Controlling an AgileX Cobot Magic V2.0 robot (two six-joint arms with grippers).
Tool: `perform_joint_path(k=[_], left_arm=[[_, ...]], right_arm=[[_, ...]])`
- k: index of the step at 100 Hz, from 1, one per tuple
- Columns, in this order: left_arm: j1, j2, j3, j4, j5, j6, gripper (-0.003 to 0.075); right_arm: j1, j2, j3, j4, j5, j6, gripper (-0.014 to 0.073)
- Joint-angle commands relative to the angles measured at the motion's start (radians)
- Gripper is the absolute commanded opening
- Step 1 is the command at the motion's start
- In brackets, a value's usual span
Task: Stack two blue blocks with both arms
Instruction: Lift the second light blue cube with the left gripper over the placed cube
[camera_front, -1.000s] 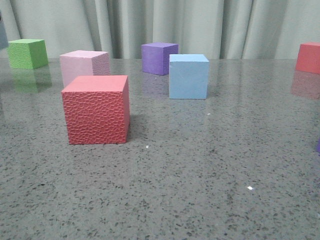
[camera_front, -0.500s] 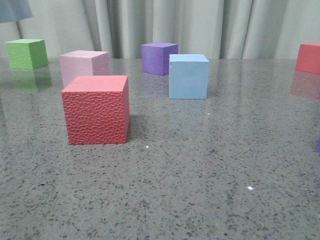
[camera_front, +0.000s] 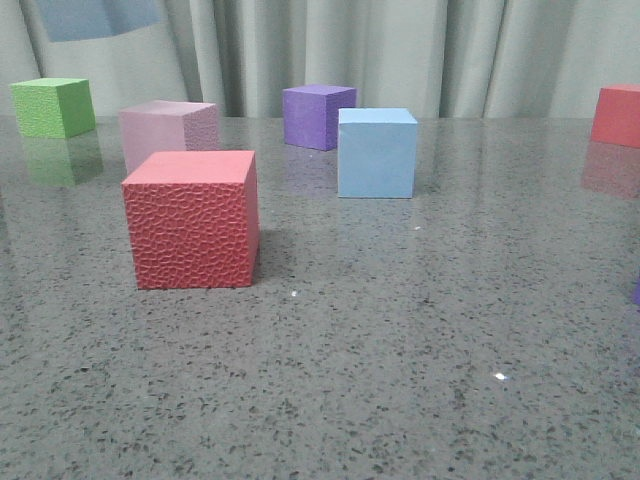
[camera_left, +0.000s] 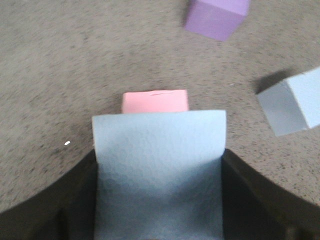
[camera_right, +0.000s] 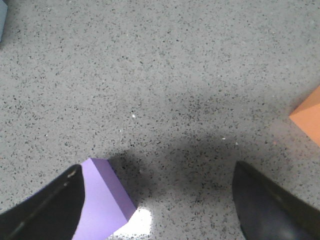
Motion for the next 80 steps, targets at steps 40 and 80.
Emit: perform_joint_path(k=[40, 80], left_arm=[[-0.15, -0.014, -0.083, -0.035, -0.102, 0.09, 0.0251], [-0.219, 0.203, -0.425, -0.036, 0.072, 0.137, 0.0251]], right_arm=[[-0.007, -0.014, -0.023, 0.004, -0.05, -0.007, 0.06], [-0.007, -0.014, -0.023, 0.006, -0.05, -0.007, 0.06]])
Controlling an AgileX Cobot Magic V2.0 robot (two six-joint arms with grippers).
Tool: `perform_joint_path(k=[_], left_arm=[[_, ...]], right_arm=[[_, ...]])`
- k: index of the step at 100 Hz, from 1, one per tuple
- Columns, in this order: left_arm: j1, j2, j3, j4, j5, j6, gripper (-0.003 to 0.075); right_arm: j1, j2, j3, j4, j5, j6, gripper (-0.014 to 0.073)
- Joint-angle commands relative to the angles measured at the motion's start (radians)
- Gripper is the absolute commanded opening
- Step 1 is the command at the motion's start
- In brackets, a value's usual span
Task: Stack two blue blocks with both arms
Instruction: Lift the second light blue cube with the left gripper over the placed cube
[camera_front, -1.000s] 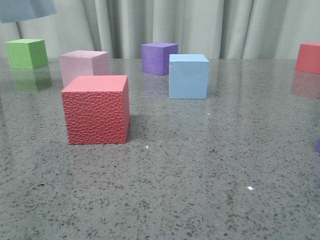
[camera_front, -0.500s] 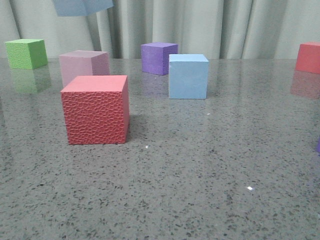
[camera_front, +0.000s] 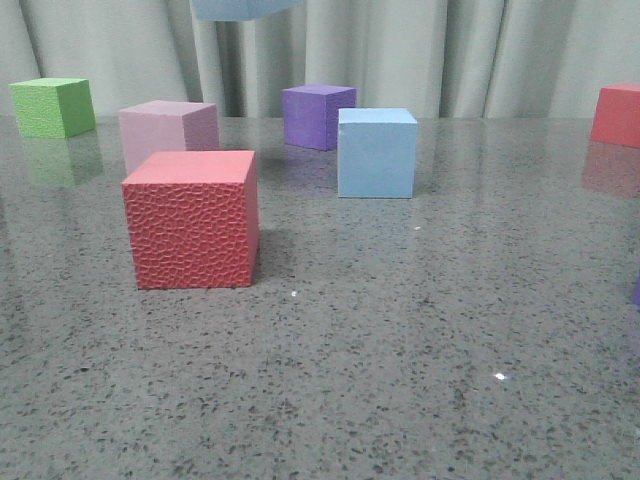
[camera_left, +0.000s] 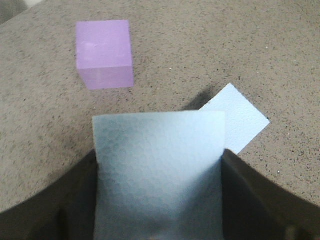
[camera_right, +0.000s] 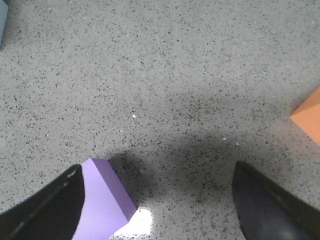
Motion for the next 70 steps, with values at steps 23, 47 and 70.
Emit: perform_joint_path(k=[23, 47, 70], left_arm=[[-0.038, 0.087, -0.218, -0.039, 0.025, 0.023, 0.0251], [-0.052, 0.108, -0.237, -0.062, -0.005, 0.076, 0.0251], [-0.057, 0.108, -0.237, -0.063, -0.005, 0.086, 0.0251]], right_arm=[[-0.007, -0.014, -0.023, 0.004, -0.05, -0.007, 0.06], [-0.007, -0.013, -0.023, 0.003, -0.05, -0.007, 0.06], [-0.007, -0.012, -0.023, 0.003, -0.05, -0.007, 0.06]])
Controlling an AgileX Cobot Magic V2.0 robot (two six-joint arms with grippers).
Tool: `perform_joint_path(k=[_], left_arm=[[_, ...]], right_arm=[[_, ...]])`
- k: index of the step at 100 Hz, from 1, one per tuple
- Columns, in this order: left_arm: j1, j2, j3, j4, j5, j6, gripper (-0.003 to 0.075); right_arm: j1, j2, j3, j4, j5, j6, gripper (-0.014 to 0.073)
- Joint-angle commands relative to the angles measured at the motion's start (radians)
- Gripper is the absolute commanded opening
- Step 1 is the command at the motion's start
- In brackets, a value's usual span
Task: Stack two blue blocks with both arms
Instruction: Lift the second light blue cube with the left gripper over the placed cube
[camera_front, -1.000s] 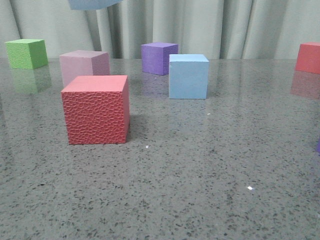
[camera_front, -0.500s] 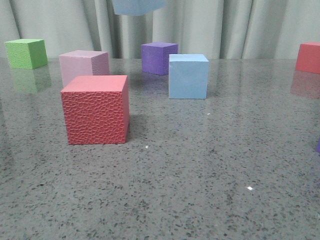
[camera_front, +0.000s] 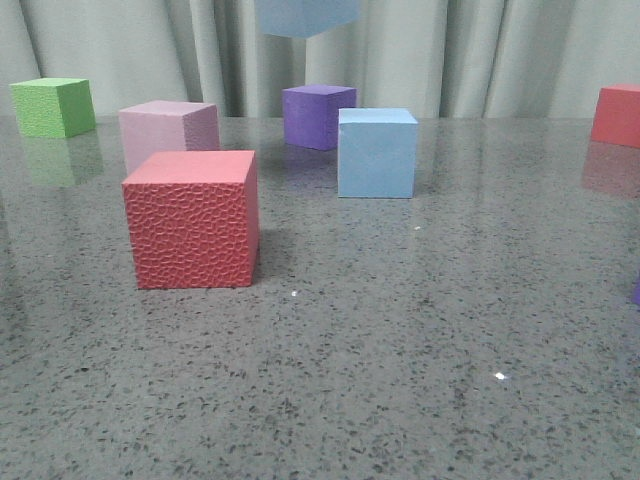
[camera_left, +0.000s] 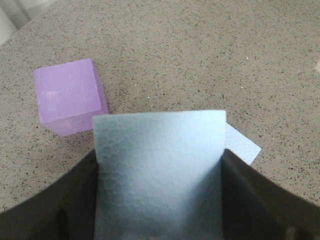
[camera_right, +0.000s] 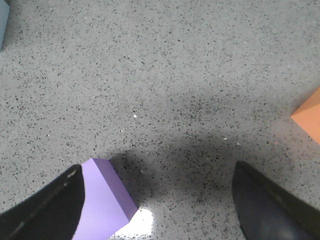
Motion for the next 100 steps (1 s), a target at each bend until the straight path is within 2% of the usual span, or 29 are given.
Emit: perform_joint_path(k=[1, 38, 71, 100], left_arm=[[-0.009, -0.05, -0.032, -0.035, -0.041, 0.003, 0.0251], [-0.009, -0.05, -0.032, -0.084, -0.05, 0.003, 0.0251], [-0.009, -0.05, -0.032, -0.179, -0.042, 0.199, 0.0251], [-0.014, -0.048, -0.032, -0.19, -0.002, 0.331, 0.0251]], right_arm=[[-0.007, -0.012, -0.023, 0.0, -0.05, -0.007, 0.06], [-0.007, -0.012, -0.023, 0.0, -0.05, -0.007, 0.06], [-0.007, -0.012, -0.023, 0.0, -0.05, -0.007, 0.06], [-0.007, -0.012, -0.023, 0.0, -0.05, -0.007, 0.06]])
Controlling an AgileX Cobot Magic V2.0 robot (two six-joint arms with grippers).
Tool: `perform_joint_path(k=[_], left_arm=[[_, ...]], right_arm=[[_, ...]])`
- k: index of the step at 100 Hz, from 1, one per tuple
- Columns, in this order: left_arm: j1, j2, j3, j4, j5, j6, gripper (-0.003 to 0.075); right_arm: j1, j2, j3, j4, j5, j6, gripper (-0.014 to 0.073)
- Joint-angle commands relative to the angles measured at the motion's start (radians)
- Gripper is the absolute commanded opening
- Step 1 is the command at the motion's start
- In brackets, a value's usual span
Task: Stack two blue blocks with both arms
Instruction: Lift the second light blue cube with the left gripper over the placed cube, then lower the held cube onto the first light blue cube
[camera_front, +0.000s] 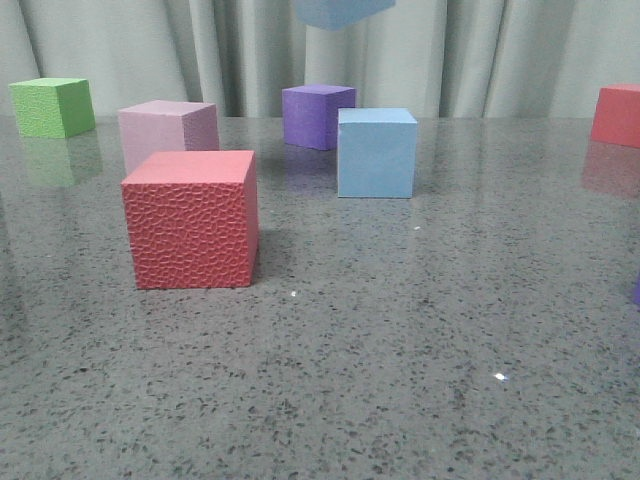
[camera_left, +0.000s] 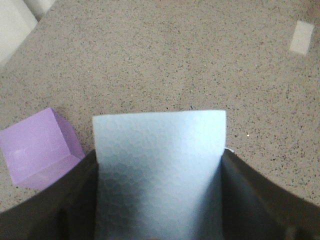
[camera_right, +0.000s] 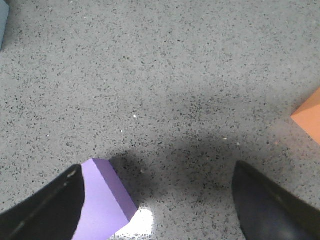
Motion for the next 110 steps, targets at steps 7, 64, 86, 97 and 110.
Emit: perform_joint_path(k=[7, 64, 86, 97, 110], left_arm=[[-0.022, -0.053, -0.032, -0.05, 0.005, 0.059, 0.0251], [-0.084, 0.002, -0.032, -0.044, 0.016, 0.159, 0.0251], [-0.086, 0.002, -0.032, -0.016, 0.016, 0.193, 0.0251], [-0.086, 0.002, -0.032, 0.0, 0.016, 0.193, 0.0252], [-0.086, 0.002, -0.032, 0.017, 0.016, 0.193, 0.0252]], right_arm=[[-0.007, -0.012, -0.023, 0.0, -0.05, -0.007, 0.06], [-0.007, -0.012, -0.023, 0.0, -0.043, -0.007, 0.06], [-0.007, -0.012, -0.023, 0.0, -0.043, -0.007, 0.06], [-0.007, -0.012, -0.023, 0.0, -0.043, -0.007, 0.06], [-0.007, -0.012, -0.023, 0.0, -0.043, -0.007, 0.06]])
